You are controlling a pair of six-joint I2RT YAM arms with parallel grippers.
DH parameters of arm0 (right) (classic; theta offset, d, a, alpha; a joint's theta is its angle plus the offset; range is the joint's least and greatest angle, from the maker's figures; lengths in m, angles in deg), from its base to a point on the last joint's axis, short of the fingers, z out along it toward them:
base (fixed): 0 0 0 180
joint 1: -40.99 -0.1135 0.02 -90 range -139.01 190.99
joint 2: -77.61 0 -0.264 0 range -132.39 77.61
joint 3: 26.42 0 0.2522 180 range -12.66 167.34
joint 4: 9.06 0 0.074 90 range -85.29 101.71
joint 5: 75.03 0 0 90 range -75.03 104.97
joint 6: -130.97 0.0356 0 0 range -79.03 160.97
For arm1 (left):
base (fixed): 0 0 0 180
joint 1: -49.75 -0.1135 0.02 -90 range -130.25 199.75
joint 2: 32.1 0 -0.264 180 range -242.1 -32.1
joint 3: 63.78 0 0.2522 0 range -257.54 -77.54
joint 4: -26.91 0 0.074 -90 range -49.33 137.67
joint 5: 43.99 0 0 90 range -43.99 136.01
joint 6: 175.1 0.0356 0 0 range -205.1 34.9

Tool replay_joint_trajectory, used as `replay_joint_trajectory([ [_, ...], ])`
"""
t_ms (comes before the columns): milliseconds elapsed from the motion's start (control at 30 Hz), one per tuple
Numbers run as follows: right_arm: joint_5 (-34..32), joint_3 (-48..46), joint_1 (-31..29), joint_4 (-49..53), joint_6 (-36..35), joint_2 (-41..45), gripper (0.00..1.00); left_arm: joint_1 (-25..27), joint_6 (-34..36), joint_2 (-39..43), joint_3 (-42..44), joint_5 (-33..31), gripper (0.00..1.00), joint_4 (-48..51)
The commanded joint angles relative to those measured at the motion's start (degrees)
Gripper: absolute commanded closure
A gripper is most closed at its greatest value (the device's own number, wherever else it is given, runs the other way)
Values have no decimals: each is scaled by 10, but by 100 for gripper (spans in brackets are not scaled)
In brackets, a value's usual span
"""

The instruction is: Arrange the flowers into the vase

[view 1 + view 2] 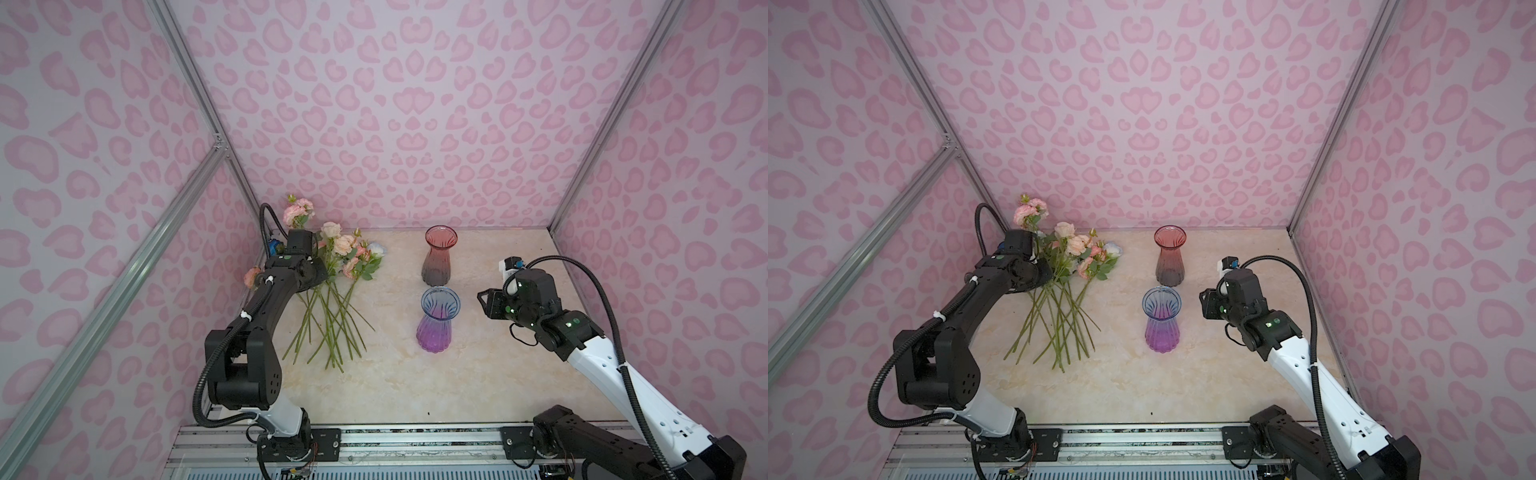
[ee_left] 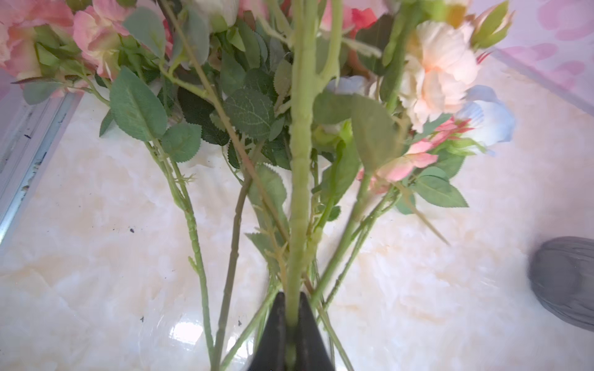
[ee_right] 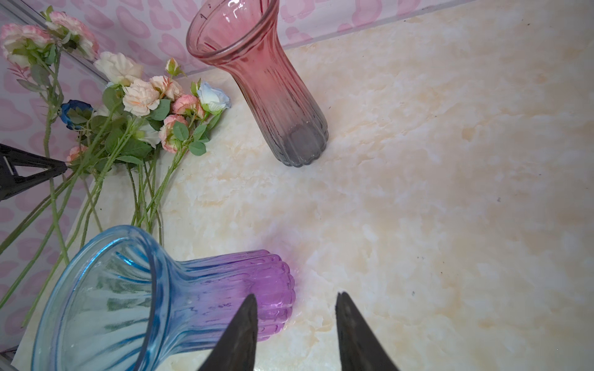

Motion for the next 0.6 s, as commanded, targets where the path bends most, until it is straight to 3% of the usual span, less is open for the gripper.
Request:
replay_joint_trajectory([
  [0,7,-7,0,-14,2,5,59,1,15,20,2,37,88,13],
  [233,8,-15,0,-16,4,19,58,13,6,-16,47,72,84,-15],
  [433,12,-19,1,-16,4,23,58,19,-9,-34,49,30,78,-32],
  [567,11,-20,1,-22,3,18,58,19,-6,-72,7,-7,78,-20],
])
